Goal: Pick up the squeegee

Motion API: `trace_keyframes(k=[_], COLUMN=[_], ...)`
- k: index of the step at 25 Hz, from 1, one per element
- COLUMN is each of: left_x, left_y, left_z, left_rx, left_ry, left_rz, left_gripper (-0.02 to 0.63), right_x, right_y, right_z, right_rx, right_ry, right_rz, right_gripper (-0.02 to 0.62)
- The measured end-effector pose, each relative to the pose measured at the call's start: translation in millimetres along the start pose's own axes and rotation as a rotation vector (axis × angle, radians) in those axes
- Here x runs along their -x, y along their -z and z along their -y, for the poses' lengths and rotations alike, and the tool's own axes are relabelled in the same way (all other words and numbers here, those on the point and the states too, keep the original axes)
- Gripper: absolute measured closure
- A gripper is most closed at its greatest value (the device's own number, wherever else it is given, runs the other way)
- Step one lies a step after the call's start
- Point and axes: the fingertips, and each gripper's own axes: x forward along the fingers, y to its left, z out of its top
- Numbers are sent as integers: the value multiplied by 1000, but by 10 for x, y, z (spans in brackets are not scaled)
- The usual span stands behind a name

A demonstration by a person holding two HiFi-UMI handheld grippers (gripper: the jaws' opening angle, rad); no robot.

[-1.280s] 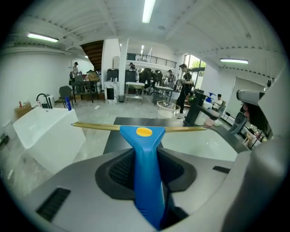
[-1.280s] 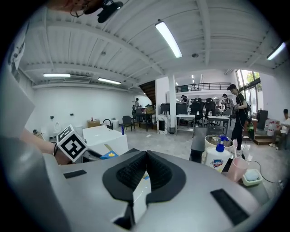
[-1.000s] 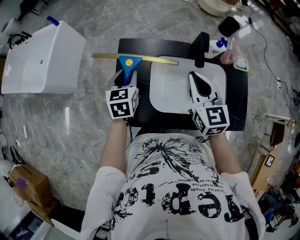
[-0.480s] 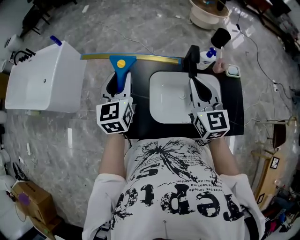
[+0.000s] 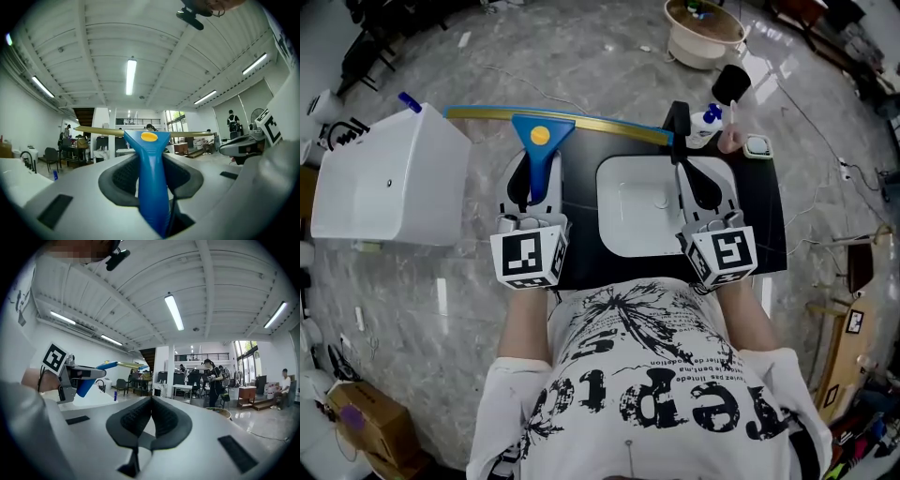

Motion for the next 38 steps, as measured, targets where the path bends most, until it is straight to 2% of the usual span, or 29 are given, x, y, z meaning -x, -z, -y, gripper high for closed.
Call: trace_keyframes(k=[9,27,38], left_x=[-66,-146,-145], left_y=[-18,202,266], left_z=[91,137,171], left_rx=[-43,-30,-21], left_ry=[23,19,24], left_rz=[10,-44,-43], left_gripper=[460,460,460], right_x=[-2,-74,-80], right_y=[-37,41,123], right_z=[3,33,-3], right_rx=[13,16,42], right_ry=[3,-14,-28], right_rz=[24,2,-9], right_gripper=[583,583,583])
